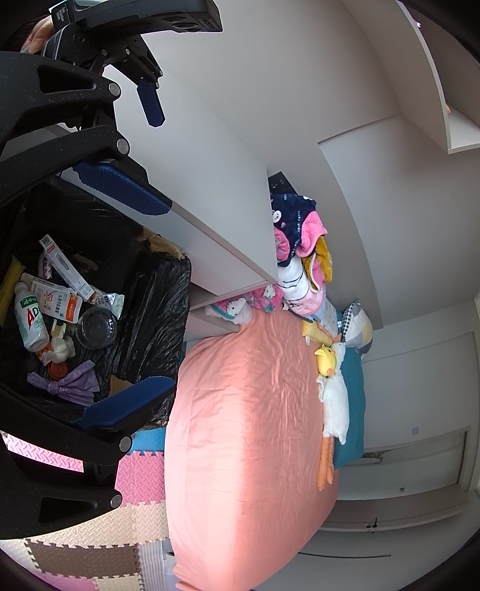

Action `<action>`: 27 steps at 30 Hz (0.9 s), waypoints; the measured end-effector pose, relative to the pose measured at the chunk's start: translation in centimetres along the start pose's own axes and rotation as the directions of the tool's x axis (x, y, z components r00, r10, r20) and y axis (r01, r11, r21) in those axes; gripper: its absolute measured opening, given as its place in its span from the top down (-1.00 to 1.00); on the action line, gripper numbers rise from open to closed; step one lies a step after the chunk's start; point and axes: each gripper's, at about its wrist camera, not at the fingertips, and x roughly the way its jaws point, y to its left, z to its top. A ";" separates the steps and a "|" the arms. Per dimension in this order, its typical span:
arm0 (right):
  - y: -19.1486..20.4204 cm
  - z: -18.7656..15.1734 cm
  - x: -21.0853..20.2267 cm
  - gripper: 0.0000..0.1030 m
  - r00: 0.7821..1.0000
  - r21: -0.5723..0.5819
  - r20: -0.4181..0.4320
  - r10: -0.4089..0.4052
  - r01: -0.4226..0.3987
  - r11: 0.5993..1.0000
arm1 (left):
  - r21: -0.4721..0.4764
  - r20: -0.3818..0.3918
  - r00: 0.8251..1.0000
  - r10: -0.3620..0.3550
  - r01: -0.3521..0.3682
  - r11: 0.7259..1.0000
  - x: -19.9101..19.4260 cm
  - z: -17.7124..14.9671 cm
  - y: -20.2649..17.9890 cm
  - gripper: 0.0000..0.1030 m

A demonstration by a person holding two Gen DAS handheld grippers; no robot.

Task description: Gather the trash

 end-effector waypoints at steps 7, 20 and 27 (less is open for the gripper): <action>0.1 0.0 0.1 -0.73 1.000 -0.003 -0.001 -0.002 0.002 1.000 | 0.006 0.003 1.000 -0.008 0.008 1.000 -0.1 0.0 -0.1 -0.88; 0.0 0.0 0.1 -0.73 1.000 -0.005 -0.001 -0.004 0.004 1.000 | 0.008 0.009 1.000 -0.008 0.008 1.000 -0.4 0.4 -0.1 -0.88; -0.1 0.0 0.1 -0.73 1.000 -0.005 -0.001 -0.004 0.004 1.000 | 0.013 0.015 1.000 -0.024 0.024 1.000 -0.5 0.5 -0.2 -0.88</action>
